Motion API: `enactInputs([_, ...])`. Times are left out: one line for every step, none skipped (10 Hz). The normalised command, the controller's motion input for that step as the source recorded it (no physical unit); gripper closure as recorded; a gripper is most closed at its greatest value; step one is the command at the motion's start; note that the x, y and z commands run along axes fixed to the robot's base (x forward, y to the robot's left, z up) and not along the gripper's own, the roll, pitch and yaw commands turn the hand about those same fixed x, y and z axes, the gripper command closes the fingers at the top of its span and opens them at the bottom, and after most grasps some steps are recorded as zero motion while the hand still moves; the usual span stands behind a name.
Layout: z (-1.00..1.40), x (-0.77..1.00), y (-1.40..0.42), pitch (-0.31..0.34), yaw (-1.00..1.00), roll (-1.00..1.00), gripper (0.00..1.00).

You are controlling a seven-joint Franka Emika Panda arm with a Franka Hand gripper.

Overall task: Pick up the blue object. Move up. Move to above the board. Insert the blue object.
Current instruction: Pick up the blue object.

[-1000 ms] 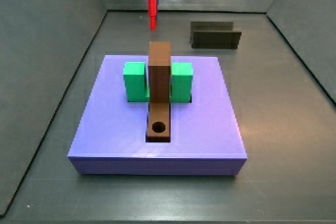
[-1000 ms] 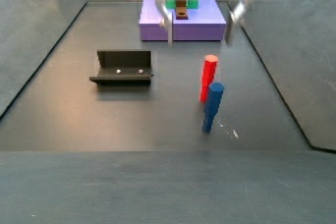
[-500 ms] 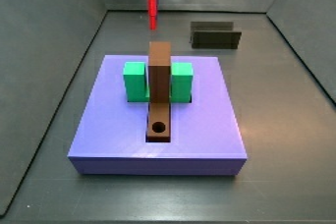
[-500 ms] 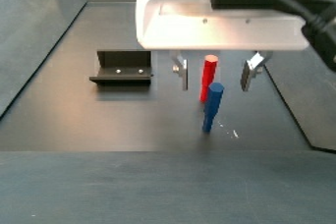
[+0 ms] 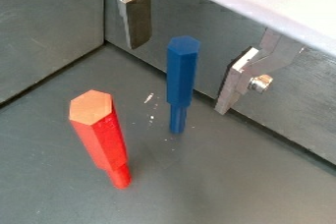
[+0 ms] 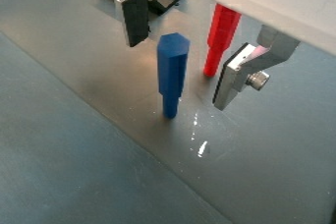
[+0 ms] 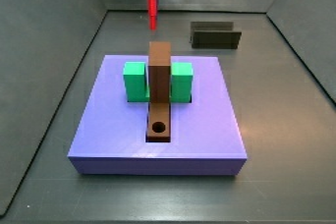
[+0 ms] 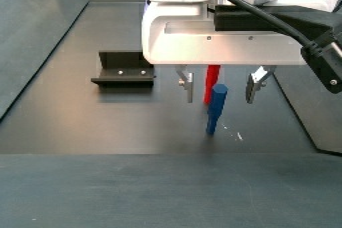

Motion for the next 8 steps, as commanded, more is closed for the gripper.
enactInputs([0.00, 0.00, 0.00, 0.000, 0.00, 0.00, 1.00])
enactInputs([0.00, 0.00, 0.00, 0.000, 0.00, 0.00, 1.00])
enactInputs([0.00, 0.00, 0.00, 0.000, 0.00, 0.00, 1.00])
enactInputs([0.00, 0.00, 0.00, 0.000, 0.00, 0.00, 1.00])
enactInputs([0.00, 0.00, 0.00, 0.000, 0.00, 0.00, 1.00])
enactInputs([0.00, 0.00, 0.00, 0.000, 0.00, 0.00, 1.00])
enactInputs([0.00, 0.00, 0.00, 0.000, 0.00, 0.00, 1.00])
enactInputs([0.00, 0.00, 0.00, 0.000, 0.00, 0.00, 1.00])
